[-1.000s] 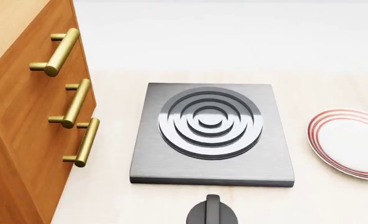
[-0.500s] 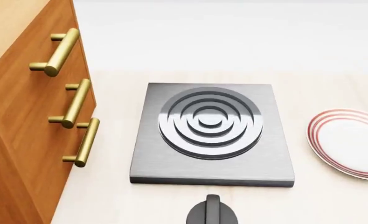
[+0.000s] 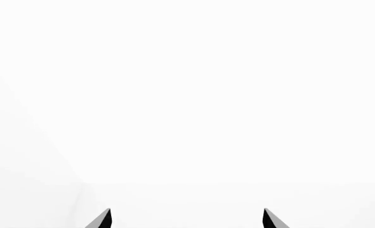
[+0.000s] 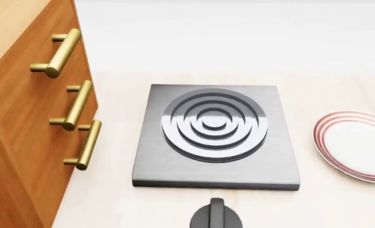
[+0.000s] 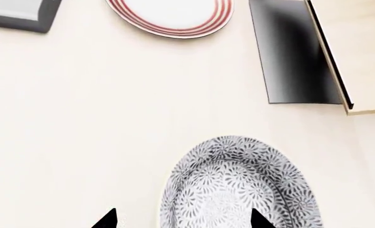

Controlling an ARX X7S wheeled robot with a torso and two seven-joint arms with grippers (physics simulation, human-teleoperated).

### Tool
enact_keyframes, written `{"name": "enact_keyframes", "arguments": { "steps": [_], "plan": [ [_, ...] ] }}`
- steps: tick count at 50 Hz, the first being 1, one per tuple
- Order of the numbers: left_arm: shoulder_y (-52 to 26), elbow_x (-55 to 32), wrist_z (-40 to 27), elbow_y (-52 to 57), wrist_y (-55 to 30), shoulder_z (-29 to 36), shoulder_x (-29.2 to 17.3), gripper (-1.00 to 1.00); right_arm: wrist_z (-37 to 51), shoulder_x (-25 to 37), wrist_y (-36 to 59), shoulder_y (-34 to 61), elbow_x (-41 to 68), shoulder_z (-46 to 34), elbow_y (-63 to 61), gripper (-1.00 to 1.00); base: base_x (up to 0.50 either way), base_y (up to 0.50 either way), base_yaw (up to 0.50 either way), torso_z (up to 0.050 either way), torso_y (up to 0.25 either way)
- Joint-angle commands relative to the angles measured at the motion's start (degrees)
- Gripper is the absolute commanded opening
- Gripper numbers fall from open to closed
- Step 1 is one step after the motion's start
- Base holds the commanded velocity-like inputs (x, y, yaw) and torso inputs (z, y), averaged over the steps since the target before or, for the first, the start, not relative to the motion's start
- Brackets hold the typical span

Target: Put the bowl on the stove.

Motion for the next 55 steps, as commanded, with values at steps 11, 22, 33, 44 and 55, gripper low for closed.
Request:
{"name": "enact_keyframes", "arguments": {
  "steps": [11, 22, 33, 44, 55],
  "plan": [
    [0.6, 0.8, 1.6, -0.4, -0.1, -1.5, 1.5, 1.00, 1.2, -3.8, -2.5, 1.9, -2.2, -3.4, 4.2, 1.00, 0.00, 0.00, 0.00, 0.000, 0.000],
    [0.4, 1.0, 1.8, -0.5, -0.1, -1.1, 1.8, 1.00, 1.9, -4.9, -3.5, 2.9, -2.8, -5.3, 6.0, 1.00, 0.00, 0.00, 0.00, 0.000, 0.000],
    [0.1, 1.1, 1.8, -0.5, -0.3, -0.8, 1.9, 1.00, 2.9, -5.9, -3.6, 4.8, -3.1, -7.7, 7.4, 1.00, 0.00, 0.00, 0.00, 0.000, 0.000],
    [0.1, 1.0, 1.7, -0.3, -0.5, -1.1, 1.8, 1.00, 3.7, -6.3, -5.3, 6.2, -4.4, -9.8, 9.4, 1.00, 0.00, 0.00, 0.00, 0.000, 0.000],
    [-0.7, 1.1, 1.7, -0.3, -0.7, -0.1, 1.9, 1.00, 4.7, -7.6, -6.0, 8.5, -5.2, -12.4, 11.7, 1.00, 0.00, 0.00, 0.00, 0.000, 0.000]
  ]
}}
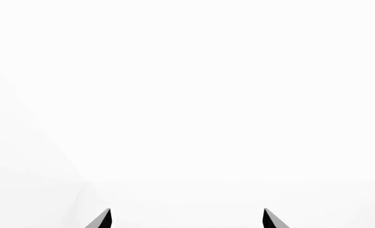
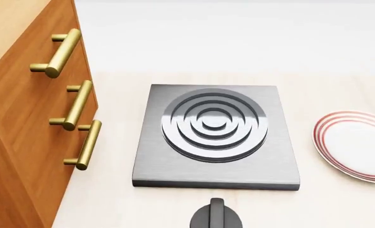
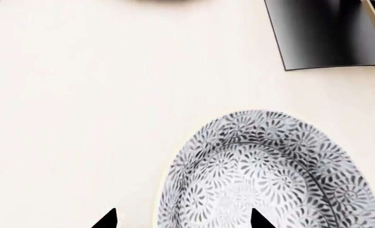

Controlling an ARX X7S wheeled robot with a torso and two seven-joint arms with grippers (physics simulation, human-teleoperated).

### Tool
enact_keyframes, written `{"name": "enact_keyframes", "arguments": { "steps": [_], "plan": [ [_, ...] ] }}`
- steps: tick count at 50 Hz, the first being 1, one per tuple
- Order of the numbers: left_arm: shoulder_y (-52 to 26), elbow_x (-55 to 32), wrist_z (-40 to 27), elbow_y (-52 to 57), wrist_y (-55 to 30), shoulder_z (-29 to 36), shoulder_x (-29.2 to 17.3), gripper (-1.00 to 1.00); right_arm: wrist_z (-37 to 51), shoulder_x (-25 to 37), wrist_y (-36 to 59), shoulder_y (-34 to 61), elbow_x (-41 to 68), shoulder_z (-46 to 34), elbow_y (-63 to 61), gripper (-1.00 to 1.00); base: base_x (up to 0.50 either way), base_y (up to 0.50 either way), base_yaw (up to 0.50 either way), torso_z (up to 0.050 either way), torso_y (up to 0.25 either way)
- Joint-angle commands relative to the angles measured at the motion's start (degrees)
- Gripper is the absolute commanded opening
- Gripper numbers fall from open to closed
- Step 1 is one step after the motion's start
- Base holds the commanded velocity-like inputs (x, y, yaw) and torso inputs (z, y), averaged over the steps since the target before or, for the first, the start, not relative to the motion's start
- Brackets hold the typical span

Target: Put the bowl on the stove.

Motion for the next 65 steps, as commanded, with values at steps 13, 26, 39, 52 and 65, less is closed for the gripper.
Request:
{"name": "enact_keyframes", "arguments": {
  "steps": [13, 26, 39, 52, 65],
  "plan": [
    [-0.5, 0.8, 1.3, 0.0, -0.4, -0.7, 1.2, 1.00, 1.4, -3.9, -2.5, 2.3, -3.0, -2.4, 4.1, 1.00, 0.00, 0.00, 0.00, 0.000, 0.000],
    [-0.4, 0.4, 1.3, 0.1, -0.5, -1.2, 1.0, 1.00, 1.8, -4.9, -2.6, 1.2, -2.9, -1.7, 4.5, 1.00, 0.00, 0.00, 0.00, 0.000, 0.000],
    [-0.6, 0.6, 1.4, 0.1, -0.6, -1.0, 1.2, 1.00, 2.0, -6.0, -3.3, 1.0, -3.2, -2.8, 5.8, 1.00, 0.00, 0.00, 0.00, 0.000, 0.000],
    [0.2, 0.6, 1.5, 0.1, -0.7, -1.7, 1.3, 1.00, 1.6, -6.3, -4.7, -0.3, -3.1, -2.1, 5.0, -1.00, 0.00, 0.00, 0.00, -0.001, 0.000],
    [-0.3, 0.6, 1.5, 0.1, -0.8, -1.3, 1.4, 1.00, 1.4, -6.0, -5.9, -1.7, -2.9, -0.3, 3.4, -1.00, 0.00, 0.00, 0.00, 0.000, 0.000]
  ]
}}
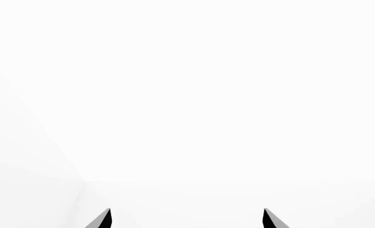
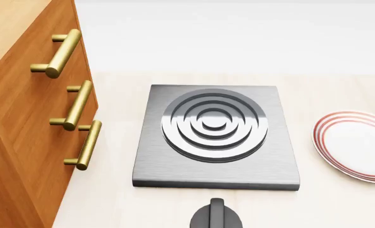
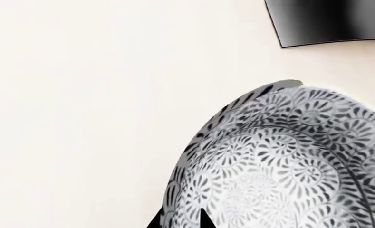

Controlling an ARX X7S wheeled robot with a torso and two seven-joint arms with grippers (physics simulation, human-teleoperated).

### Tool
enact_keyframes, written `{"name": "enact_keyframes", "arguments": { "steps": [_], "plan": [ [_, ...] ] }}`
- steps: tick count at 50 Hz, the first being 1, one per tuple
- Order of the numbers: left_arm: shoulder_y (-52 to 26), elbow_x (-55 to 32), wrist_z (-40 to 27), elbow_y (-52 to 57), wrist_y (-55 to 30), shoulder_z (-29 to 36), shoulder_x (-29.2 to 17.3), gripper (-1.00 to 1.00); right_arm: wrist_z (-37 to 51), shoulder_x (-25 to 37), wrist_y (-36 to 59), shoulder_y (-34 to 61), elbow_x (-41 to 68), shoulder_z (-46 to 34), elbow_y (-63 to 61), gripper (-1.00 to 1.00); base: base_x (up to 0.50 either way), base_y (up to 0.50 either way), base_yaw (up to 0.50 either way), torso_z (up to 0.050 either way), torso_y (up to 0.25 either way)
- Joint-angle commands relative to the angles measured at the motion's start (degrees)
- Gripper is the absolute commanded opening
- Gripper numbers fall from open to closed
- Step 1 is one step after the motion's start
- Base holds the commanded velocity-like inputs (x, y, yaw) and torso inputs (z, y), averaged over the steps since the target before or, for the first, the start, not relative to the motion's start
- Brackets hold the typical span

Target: Put the bowl on the stove.

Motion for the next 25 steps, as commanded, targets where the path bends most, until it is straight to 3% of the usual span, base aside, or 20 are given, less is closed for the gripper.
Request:
{"name": "enact_keyframes", "arguments": {
  "steps": [1, 25],
  "plan": [
    [-0.1, 0.8, 1.2, 0.0, -0.3, -1.2, 1.1, 1.00, -1.7, -1.2, -0.6, -1.4, 0.9, 1.8, -1.3, -1.00, 0.00, 0.00, 0.00, 0.000, 0.000],
    [0.2, 0.8, 1.4, 0.0, -0.4, -1.5, 1.3, 1.00, -5.8, 6.9, 2.4, 5.5, 4.3, 0.4, -9.5, -1.00, 0.00, 0.00, 0.00, 0.000, 0.000]
  ]
}}
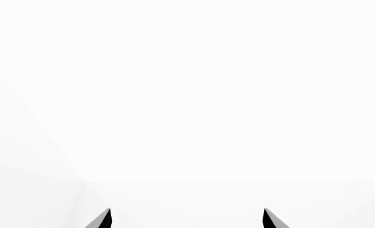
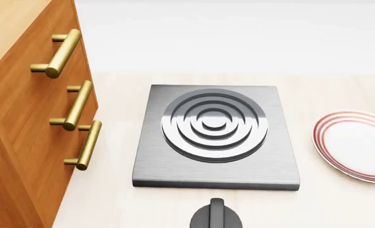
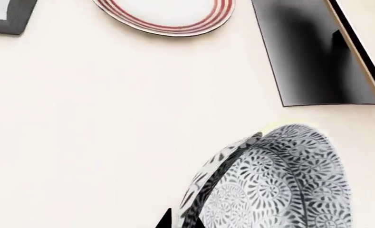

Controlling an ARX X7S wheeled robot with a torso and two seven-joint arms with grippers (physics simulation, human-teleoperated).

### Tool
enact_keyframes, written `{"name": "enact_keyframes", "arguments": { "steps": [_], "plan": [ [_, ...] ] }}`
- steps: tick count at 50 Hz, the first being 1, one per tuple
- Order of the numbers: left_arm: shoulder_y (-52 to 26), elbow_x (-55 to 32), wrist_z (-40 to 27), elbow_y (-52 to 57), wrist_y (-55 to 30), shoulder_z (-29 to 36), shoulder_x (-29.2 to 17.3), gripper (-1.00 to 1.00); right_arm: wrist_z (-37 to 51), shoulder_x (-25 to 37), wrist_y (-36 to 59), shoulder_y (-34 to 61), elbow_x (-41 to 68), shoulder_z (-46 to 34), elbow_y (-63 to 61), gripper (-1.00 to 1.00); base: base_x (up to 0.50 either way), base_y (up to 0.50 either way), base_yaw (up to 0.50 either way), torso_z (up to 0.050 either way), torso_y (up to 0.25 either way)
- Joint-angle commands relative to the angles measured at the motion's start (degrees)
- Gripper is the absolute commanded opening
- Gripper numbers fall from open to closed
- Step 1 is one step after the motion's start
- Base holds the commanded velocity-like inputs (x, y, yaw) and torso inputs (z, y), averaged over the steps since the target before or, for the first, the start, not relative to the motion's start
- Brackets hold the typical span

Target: Put the bowl on the stove.

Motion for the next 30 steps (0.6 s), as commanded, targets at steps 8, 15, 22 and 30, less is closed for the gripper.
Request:
{"name": "enact_keyframes", "arguments": {
  "steps": [8, 15, 22, 30],
  "plan": [
    [0.4, 0.7, 1.3, -0.1, -0.1, -1.6, 1.3, 1.00, -4.6, 5.8, 1.6, 10.0, 1.7, -4.8, -6.5, -1.00, 0.00, 0.00, 0.00, 0.000, 0.000],
    [0.8, 0.7, 1.5, -0.2, 0.0, -2.1, 1.4, 1.00, -4.7, 5.3, 1.3, 18.6, 1.1, -10.9, -5.0, -1.00, 0.00, 0.00, 0.00, 0.000, 0.000],
    [0.6, 0.8, 1.6, -0.2, 0.0, -1.8, 1.5, 1.00, -5.7, 3.8, 0.8, 29.6, -1.0, -19.1, -3.2, -1.00, 0.00, 0.00, 0.00, 0.000, 0.000],
    [0.3, 1.0, 1.6, -0.2, -0.2, -1.1, 1.7, 1.00, -6.8, 1.5, 0.3, 37.1, -2.8, -25.0, -1.6, -1.00, 0.00, 0.00, 0.00, 0.000, 0.000]
  ]
}}
